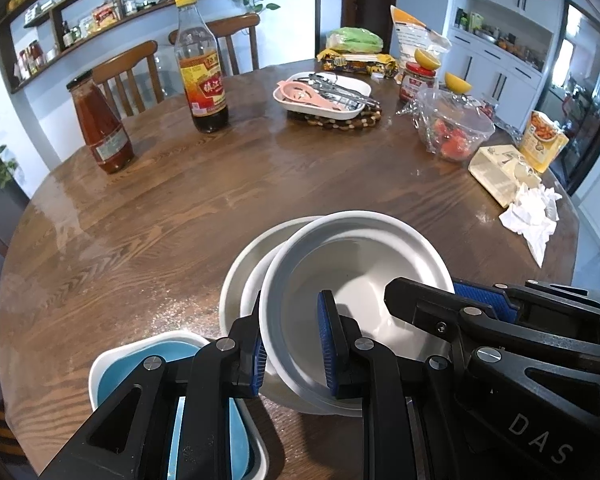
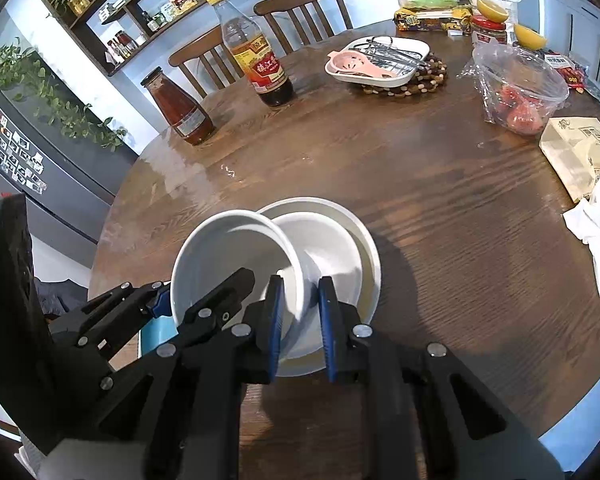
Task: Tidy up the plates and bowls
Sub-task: 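Lower the white ramekin into the smaller white bowl of the stack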
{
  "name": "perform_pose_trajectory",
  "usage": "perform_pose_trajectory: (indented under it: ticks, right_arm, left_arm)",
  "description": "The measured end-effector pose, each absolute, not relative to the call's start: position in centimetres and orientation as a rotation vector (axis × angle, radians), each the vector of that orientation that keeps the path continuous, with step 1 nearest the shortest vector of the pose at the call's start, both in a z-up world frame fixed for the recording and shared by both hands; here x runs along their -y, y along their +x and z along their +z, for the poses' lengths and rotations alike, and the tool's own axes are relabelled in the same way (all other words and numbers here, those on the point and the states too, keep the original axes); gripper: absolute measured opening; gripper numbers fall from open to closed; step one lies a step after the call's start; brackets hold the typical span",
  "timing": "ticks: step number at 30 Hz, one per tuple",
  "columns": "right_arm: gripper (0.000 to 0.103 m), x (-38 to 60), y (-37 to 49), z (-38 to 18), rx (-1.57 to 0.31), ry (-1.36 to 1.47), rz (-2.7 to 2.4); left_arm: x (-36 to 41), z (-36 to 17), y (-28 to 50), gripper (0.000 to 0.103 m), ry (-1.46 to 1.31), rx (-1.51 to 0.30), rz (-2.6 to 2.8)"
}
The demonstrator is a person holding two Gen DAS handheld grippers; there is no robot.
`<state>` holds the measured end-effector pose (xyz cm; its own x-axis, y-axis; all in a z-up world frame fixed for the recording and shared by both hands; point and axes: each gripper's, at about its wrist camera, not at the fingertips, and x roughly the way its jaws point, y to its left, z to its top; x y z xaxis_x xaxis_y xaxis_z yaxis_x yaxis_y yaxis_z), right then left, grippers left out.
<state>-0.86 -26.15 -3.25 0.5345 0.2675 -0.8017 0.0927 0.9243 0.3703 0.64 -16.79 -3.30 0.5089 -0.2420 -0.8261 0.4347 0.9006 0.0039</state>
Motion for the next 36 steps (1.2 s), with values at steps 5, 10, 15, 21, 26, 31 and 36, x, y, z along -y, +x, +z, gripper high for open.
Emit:
perform_pose_trajectory:
  ticks: [5,10,15,21,26,31,36]
  right_arm:
    - [0.019,26.3,-0.6,-4.0,-1.031,0.407,0.103]
    - [0.019,26.3,-0.4,-4.6,-1.049,0.415,0.102]
    - [0.02,26.4,-0.1,-4.8,-1.059,0.415,0.103]
    - [0.02,26.4,0.1,-5.0,-1.068,0.414,0.099]
    - [0.02,26.3,0.3,-5.4,-1.08,0.409,0.096]
    - [0.02,26.2,0.5,-5.6,-1.09,0.409,0.094]
    - [0.02,26.2,0.7,-5.8,-1.094,0.412,0.093]
  left_arm:
    - [16.8,-4.1,1.0,0.021,0.225,-0.984,-0.413]
    - [16.9,-4.6,1.2,0.021,0.227,-1.005,-0.411]
    - [16.9,-4.8,1.4,0.021,0.228,-1.016,-0.411]
    - [17.1,-5.1,1.7,0.021,0.23,-1.029,-0.413]
    - [17.1,-5.5,1.9,0.021,0.233,-1.044,-0.412]
    - [17.1,-5.7,2.2,0.021,0.234,-1.053,-0.411]
    - [17.2,-5.8,2.2,0.021,0.235,-1.057,-0.41]
